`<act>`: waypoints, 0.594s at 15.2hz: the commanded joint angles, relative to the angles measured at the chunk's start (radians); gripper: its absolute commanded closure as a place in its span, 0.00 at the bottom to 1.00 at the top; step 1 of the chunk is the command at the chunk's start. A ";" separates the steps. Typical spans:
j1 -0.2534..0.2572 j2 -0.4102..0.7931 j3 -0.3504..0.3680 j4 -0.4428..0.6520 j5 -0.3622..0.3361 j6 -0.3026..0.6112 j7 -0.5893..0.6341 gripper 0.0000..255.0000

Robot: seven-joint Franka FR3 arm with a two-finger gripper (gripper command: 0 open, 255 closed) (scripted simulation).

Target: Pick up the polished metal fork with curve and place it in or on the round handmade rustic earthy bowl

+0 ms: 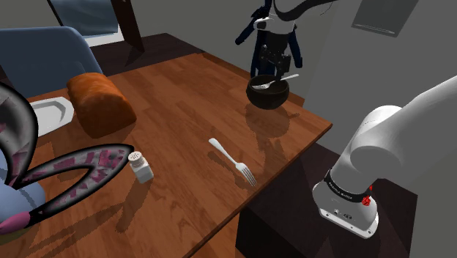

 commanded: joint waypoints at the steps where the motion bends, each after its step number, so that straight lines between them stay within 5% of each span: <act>1: 0.002 -0.001 0.004 0.054 0.003 -0.056 0.003 0.00; 9: 0.002 -0.002 0.005 0.079 0.003 -0.083 0.002 0.00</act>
